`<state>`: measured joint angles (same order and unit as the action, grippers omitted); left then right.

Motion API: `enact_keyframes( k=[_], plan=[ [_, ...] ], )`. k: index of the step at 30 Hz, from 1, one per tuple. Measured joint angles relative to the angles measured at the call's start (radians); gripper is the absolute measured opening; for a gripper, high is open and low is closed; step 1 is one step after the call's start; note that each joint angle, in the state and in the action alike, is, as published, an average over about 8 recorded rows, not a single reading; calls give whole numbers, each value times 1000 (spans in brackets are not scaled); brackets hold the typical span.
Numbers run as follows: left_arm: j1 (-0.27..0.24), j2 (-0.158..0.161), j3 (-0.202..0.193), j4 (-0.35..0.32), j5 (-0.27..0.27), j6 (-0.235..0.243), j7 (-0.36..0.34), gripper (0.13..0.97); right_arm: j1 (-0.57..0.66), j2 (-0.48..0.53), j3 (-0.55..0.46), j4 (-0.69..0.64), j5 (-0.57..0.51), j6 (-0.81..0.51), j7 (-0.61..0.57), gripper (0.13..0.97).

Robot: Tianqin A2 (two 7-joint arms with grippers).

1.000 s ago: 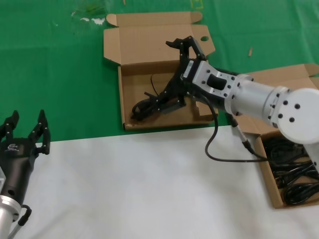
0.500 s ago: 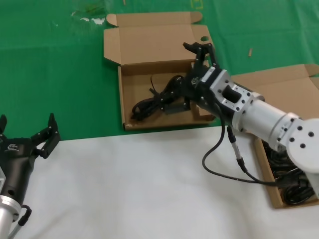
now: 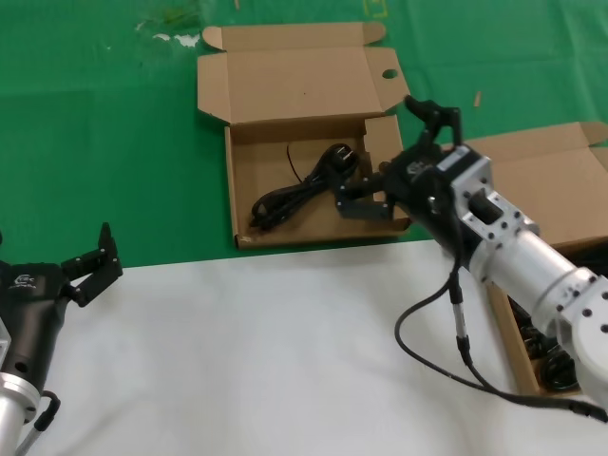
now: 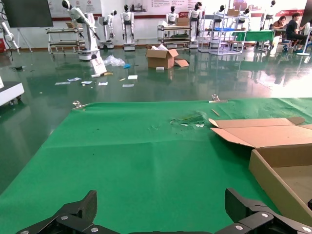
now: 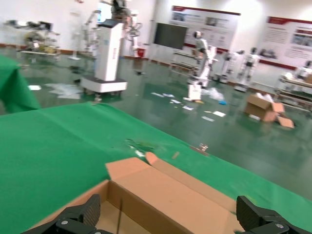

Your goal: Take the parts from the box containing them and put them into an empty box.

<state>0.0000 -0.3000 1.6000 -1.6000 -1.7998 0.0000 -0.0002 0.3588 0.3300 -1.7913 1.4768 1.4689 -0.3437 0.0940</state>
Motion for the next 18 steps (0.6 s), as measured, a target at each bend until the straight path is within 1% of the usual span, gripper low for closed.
enact_keyframes(
  k=[10,18],
  plan=[
    [0,0,0,0,0,0,0,957,-113,-10,61,39,105,109,-30,966],
    [0,0,0,0,0,0,0,961,-204,-17,109,70,188,195,-53,966]
  ],
)
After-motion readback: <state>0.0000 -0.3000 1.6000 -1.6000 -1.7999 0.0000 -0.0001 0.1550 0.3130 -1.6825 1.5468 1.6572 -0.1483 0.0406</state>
